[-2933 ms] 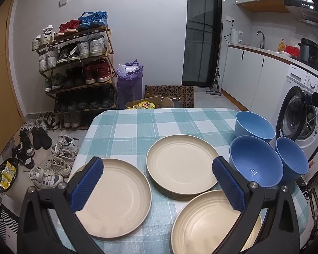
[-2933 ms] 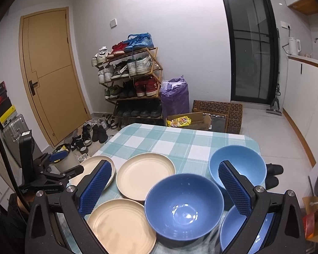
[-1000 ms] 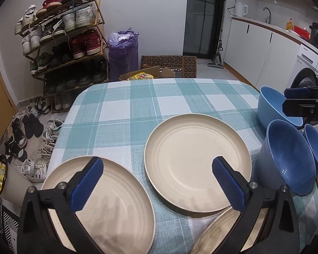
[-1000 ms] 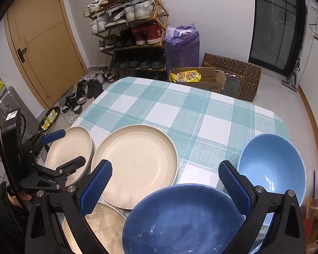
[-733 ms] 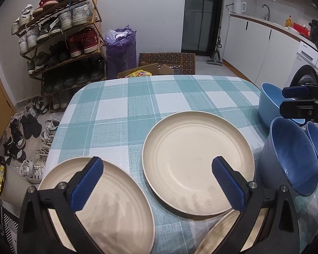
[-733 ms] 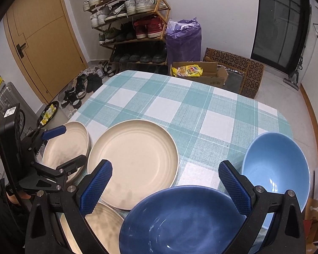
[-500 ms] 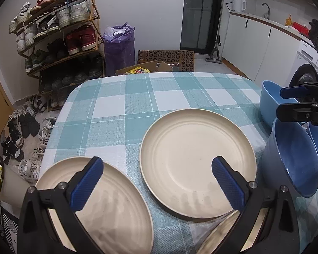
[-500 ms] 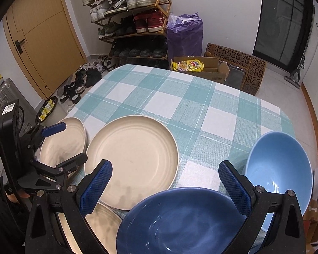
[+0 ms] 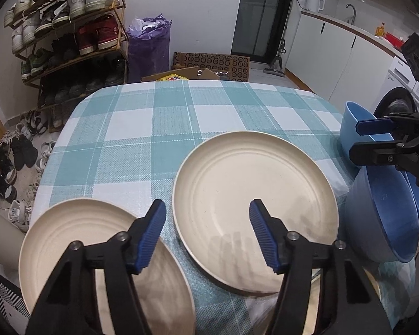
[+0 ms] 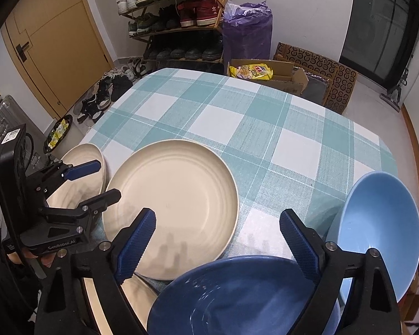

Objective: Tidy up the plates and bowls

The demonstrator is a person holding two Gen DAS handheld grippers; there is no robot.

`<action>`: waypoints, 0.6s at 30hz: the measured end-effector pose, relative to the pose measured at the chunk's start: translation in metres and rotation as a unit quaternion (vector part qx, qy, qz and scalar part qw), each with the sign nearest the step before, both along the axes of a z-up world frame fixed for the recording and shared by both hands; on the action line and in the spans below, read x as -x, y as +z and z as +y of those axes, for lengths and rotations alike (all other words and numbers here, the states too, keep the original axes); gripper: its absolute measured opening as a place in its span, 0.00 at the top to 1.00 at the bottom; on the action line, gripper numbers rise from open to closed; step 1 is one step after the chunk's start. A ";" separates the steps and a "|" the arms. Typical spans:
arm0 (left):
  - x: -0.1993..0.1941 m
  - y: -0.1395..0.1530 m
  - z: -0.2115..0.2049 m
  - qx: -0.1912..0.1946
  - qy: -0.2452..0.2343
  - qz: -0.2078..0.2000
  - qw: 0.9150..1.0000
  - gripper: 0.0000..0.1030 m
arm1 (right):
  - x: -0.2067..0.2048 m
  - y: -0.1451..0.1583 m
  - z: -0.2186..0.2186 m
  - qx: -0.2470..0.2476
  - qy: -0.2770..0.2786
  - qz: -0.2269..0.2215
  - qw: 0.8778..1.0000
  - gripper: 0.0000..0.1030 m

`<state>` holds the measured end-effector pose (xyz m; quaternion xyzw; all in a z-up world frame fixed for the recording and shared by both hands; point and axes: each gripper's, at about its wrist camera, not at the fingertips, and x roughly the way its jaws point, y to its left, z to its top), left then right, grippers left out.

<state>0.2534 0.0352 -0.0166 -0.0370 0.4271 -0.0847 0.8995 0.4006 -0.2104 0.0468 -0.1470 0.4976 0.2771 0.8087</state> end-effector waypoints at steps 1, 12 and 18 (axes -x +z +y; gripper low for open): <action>0.000 0.000 0.000 0.001 -0.001 -0.001 1.000 0.41 | -0.001 -0.001 0.000 0.000 0.001 0.002 1.000 0.15; -0.005 -0.004 0.004 0.016 -0.005 0.008 1.000 0.52 | -0.009 -0.016 0.008 0.014 0.006 0.020 1.000 0.29; -0.010 -0.007 0.002 0.005 -0.001 0.017 1.000 0.52 | -0.014 -0.023 0.015 0.020 0.005 0.037 0.999 0.31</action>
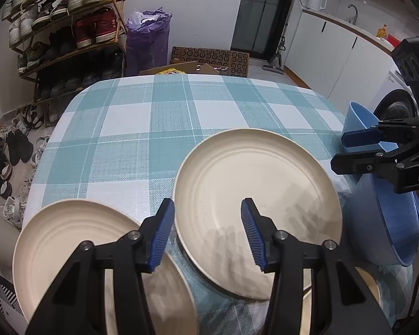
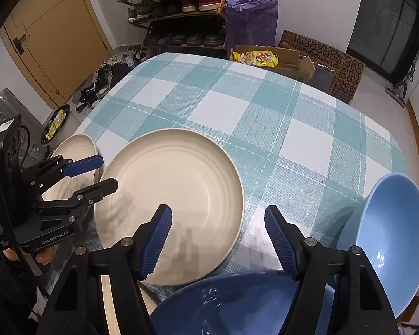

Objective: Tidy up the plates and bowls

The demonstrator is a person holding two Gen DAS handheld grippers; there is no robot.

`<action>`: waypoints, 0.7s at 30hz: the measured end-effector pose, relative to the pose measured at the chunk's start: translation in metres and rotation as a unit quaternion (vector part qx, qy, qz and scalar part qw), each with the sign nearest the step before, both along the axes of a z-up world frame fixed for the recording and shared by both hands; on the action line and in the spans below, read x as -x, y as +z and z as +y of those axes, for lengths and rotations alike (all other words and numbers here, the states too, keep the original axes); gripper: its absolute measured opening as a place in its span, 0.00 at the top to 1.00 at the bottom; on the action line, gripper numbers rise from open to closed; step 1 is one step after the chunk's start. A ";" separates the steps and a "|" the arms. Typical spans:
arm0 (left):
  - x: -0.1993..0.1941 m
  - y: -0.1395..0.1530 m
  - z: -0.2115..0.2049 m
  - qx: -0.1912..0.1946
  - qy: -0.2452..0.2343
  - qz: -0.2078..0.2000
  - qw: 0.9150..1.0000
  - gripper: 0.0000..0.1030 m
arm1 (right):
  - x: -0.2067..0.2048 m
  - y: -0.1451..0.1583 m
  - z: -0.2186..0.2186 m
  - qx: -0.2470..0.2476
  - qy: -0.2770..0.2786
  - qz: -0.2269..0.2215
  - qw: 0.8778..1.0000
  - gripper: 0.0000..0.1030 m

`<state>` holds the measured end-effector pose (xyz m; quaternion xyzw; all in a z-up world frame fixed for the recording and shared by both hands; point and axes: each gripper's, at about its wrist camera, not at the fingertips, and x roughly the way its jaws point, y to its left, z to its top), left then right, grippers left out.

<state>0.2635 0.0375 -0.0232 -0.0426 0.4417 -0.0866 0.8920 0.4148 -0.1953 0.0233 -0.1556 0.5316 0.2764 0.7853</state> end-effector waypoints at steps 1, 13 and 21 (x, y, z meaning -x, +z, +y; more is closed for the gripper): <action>0.000 0.000 -0.001 -0.004 0.001 0.001 1.000 0.52 | -0.002 -0.002 0.001 -0.002 -0.005 0.007 1.000 0.31; -0.005 -0.009 -0.007 -0.037 -0.003 0.025 0.999 0.52 | -0.013 -0.027 0.009 0.021 -0.005 0.050 0.999 0.35; -0.006 -0.014 -0.005 -0.032 -0.004 0.039 0.999 0.53 | -0.016 -0.040 0.014 0.038 -0.007 0.061 0.997 0.42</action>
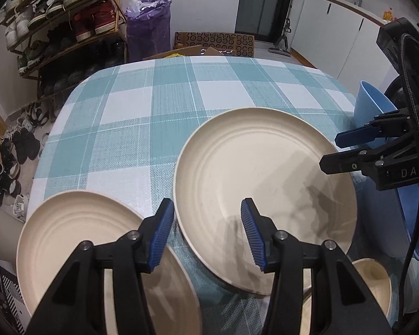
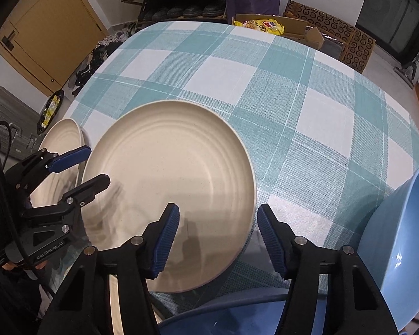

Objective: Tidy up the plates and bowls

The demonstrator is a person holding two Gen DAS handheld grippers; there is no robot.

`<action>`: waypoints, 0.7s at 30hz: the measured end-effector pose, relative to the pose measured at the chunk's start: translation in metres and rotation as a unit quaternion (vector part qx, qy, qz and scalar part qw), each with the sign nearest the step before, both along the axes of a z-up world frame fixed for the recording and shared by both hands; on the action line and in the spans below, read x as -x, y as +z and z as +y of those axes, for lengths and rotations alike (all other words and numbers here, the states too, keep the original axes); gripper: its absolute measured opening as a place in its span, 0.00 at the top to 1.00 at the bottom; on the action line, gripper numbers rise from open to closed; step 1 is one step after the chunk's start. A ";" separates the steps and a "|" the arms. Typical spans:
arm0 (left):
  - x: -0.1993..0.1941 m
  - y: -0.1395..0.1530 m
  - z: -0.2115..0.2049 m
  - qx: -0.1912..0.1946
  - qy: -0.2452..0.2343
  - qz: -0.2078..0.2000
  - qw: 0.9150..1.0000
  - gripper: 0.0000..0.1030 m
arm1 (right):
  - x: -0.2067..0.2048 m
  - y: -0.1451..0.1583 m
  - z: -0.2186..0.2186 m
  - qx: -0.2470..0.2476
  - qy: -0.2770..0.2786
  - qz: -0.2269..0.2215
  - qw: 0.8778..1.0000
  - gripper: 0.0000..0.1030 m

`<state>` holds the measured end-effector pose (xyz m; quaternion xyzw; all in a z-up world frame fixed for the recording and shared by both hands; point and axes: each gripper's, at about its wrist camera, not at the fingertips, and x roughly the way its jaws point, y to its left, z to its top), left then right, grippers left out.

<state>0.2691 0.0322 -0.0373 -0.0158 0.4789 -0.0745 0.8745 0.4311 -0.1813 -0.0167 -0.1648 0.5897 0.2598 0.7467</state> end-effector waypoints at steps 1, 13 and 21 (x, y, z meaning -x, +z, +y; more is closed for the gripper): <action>0.000 -0.001 0.000 0.001 -0.001 0.001 1.000 0.53 | 0.000 0.000 0.000 0.001 -0.001 -0.001 1.000 0.42; 0.003 -0.004 -0.004 0.006 -0.006 0.017 1.000 0.53 | -0.008 -0.009 0.001 0.015 -0.005 0.010 1.000 0.48; 0.007 -0.004 -0.010 -0.005 -0.015 0.030 0.999 0.51 | -0.009 -0.012 0.000 0.021 -0.007 0.009 1.000 0.49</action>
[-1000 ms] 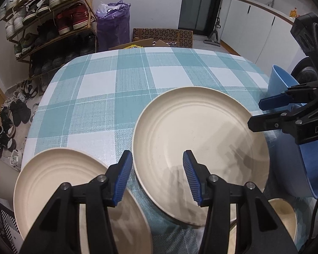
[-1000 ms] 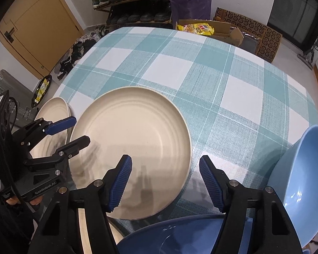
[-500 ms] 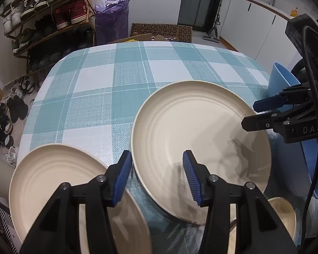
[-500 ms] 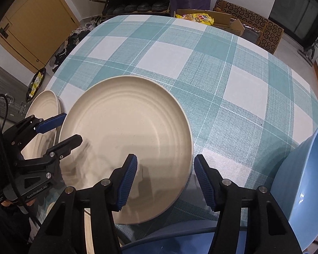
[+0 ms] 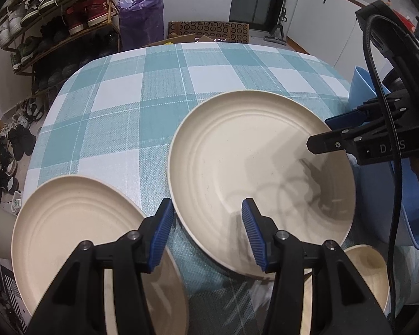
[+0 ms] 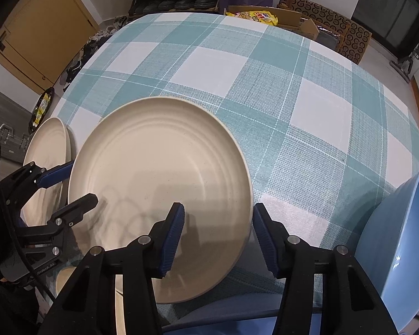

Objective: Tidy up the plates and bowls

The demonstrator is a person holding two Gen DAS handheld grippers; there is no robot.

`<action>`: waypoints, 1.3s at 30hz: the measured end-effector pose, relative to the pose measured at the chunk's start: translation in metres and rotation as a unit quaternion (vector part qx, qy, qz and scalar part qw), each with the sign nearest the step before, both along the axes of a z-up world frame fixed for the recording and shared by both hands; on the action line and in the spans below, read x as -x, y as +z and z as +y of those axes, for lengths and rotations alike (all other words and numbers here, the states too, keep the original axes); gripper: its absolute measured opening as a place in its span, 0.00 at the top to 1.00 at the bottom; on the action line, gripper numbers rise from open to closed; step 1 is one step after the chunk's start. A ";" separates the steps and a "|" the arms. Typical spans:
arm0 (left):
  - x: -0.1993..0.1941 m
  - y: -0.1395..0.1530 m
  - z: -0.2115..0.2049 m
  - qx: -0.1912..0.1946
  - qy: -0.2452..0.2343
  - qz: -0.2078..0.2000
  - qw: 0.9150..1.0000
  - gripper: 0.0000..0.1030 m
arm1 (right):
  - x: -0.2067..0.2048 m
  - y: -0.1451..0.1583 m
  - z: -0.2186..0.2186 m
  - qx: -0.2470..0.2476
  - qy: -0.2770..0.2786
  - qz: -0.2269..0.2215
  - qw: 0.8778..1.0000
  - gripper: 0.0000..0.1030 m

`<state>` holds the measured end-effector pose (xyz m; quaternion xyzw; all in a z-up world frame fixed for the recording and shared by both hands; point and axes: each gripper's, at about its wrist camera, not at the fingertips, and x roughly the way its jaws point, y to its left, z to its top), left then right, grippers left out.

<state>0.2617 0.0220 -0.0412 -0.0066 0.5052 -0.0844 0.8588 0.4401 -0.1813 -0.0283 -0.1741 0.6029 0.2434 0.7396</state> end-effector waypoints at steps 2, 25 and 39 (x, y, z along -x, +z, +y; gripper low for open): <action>-0.001 0.000 0.001 0.004 0.004 -0.001 1.000 0.51 | -0.001 -0.001 0.000 0.001 -0.001 0.000 1.000 0.50; 0.002 -0.002 -0.003 0.014 -0.003 0.005 1.000 0.52 | -0.008 -0.006 -0.006 0.012 -0.015 -0.003 1.000 0.63; 0.001 0.012 0.011 0.028 0.033 -0.028 0.999 0.57 | -0.001 0.007 -0.007 0.010 -0.014 -0.039 0.999 0.76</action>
